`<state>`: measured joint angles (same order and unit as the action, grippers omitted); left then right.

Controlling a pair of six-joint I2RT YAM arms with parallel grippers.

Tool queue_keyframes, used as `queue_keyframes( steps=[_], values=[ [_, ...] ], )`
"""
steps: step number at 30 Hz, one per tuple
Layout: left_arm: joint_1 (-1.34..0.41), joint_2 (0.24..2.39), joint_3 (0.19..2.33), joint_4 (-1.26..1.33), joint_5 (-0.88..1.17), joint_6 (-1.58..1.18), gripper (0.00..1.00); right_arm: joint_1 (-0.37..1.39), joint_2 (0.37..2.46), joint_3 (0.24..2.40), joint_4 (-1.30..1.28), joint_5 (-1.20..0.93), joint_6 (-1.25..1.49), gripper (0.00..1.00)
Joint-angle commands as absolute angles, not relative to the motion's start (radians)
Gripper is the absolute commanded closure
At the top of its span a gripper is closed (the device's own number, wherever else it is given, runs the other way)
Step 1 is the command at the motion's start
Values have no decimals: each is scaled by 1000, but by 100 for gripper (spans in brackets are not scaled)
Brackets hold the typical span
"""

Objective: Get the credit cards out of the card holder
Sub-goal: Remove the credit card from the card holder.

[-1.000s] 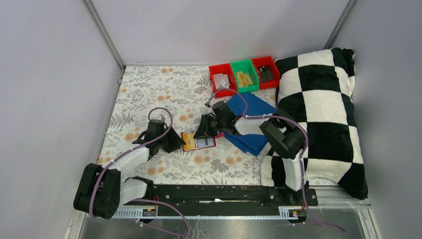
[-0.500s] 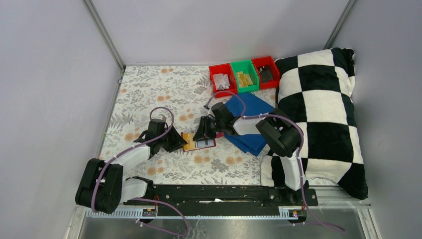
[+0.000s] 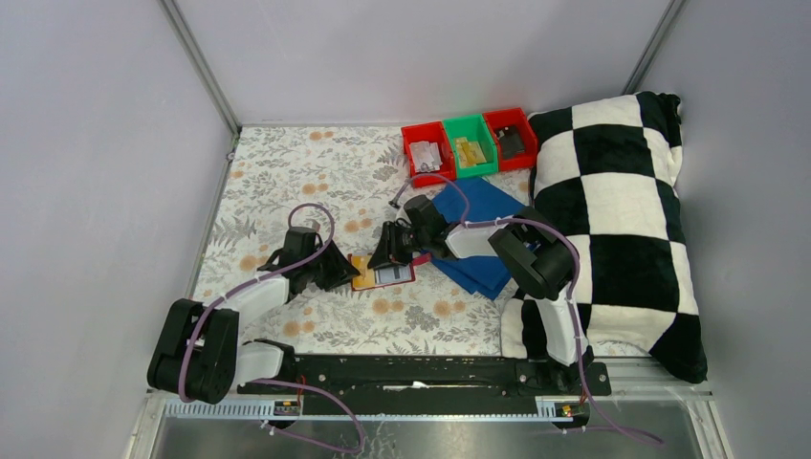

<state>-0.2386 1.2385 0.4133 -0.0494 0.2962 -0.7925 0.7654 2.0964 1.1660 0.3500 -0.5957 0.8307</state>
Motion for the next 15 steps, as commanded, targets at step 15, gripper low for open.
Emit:
queue_keyframes(
  steps=[15],
  values=[
    [-230,1243,442,-3,328,-781,59,788,2096,1176,389,-588,835,67]
  ],
)
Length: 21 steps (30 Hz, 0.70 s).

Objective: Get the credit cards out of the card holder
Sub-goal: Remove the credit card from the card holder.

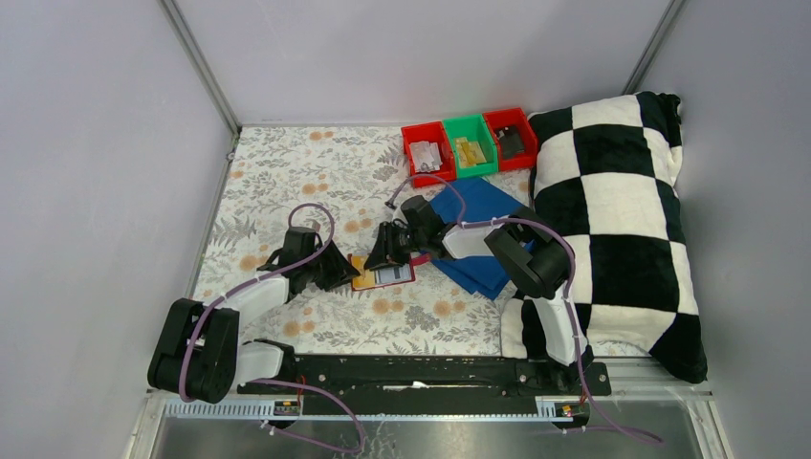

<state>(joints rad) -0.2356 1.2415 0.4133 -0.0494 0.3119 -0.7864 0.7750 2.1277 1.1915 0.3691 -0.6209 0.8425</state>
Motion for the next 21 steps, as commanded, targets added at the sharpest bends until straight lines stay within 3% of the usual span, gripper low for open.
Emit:
queue_keyframes(
  steps=[1,21],
  values=[
    [-229,1242,442,-3,329,-781,59,788,2080,1167,384,-572,826,67],
    [-230,1244,439,-3,333,-779,59,787,2044,1120,382,-542,814,68]
  ],
)
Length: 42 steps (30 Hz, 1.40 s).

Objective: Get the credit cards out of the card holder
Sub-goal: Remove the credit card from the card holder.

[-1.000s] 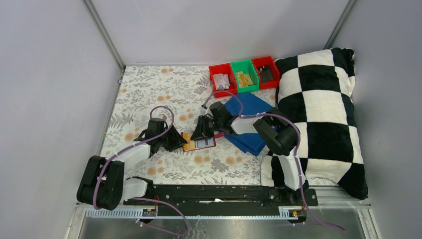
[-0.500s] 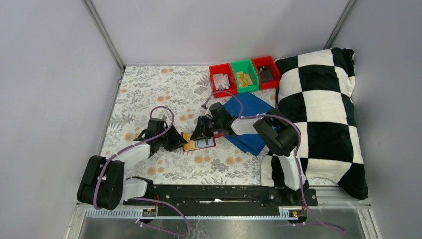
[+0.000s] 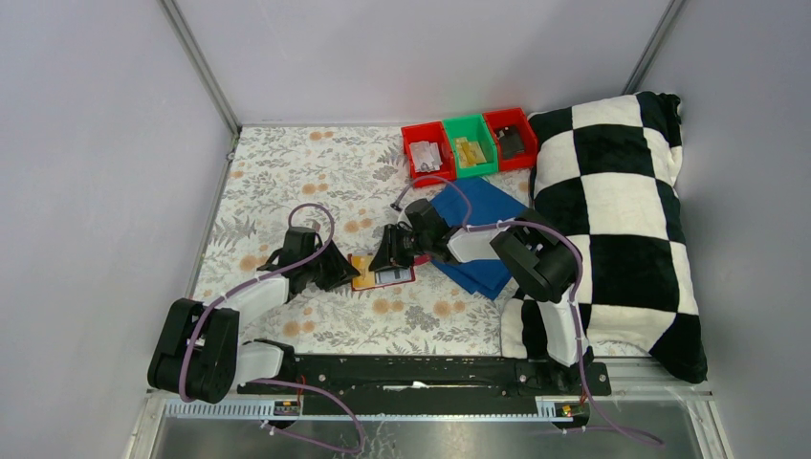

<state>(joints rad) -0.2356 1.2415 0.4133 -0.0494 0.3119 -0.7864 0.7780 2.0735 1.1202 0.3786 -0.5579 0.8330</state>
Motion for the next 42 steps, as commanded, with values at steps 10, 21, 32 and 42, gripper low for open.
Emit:
queue_keyframes(
  steps=[10,21,32,42],
  values=[
    [-230,1259,450,-3,363,-771,60,788,2082,1152,400,-572,833,67],
    [-230,1218,442,-5,350,-777,65,790,2118,1182,436,-631,862,67],
    [-229,1135,468,-104,302,-774,94,789,2114,1168,446,-627,874,67],
    [-210,1038,522,-246,269,-732,100,768,2098,1123,528,-677,890,63]
  ],
)
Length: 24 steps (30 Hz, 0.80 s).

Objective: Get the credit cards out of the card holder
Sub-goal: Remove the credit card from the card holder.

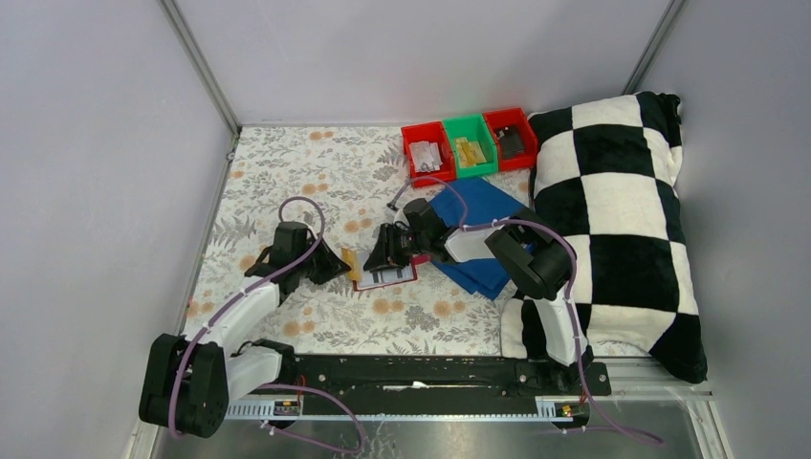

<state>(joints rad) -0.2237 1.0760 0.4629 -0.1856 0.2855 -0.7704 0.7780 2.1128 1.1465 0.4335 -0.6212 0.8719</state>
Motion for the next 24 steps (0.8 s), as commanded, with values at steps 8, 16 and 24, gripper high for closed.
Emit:
queue_keyframes(
  steps=[8,16,24],
  values=[
    [-184,989,621,-257,564,-667,100,665,1968,994,824,-861,1041,27],
    [-182,1006,647,-193,681,-703,100,630,1938,914,1154,-881,1279,21],
    [-181,988,608,-55,742,-782,100,645,2061,940,1519,-891,1548,24]
  ],
)
